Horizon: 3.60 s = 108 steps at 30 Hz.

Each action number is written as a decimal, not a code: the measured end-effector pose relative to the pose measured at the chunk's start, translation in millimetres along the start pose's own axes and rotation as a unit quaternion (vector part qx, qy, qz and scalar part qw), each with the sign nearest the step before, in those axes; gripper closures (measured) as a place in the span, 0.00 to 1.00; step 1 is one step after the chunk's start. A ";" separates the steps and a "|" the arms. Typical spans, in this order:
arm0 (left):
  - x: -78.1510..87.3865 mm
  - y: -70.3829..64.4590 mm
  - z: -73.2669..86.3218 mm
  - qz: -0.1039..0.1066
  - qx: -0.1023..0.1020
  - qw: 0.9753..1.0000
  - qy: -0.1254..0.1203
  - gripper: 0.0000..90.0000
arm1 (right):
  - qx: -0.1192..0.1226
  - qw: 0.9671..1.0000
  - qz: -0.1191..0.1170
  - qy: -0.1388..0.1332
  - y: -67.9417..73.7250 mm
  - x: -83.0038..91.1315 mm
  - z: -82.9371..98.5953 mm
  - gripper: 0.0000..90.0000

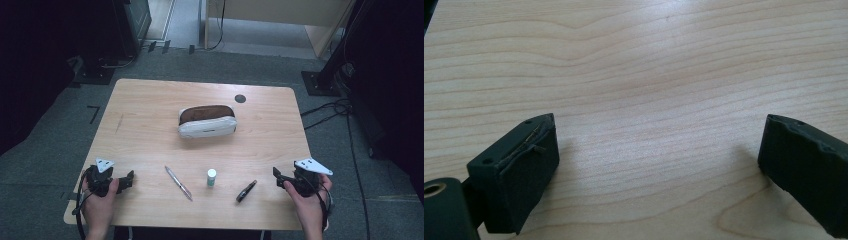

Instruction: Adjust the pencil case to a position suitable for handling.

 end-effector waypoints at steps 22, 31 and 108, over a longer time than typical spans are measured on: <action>0.0 0.0 0.0 0.000 0.000 1.000 0.000 0.04 | 0.055 0.991 -0.109 -0.058 56.0 -58.5 -83.4 0.31; -0.1 0.1 0.0 0.000 0.000 1.000 0.000 0.04 | 0.076 0.984 -0.154 -0.053 75.8 -83.3 -90.3 0.32; -0.1 -0.6 0.0 0.002 -0.002 1.000 0.000 0.04 | 0.225 0.952 -0.197 -0.063 115.7 -133.4 -64.5 0.91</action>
Point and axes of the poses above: each handheld gripper's, and its own axes: x roughly backward along the jaws, z roughly out of its underside, y roughly to its left, the point moved 9 cm from there along -x, roughly forward along the jaws, and after that the axes turned 12 degrees about -y, right-handed, at the moved point
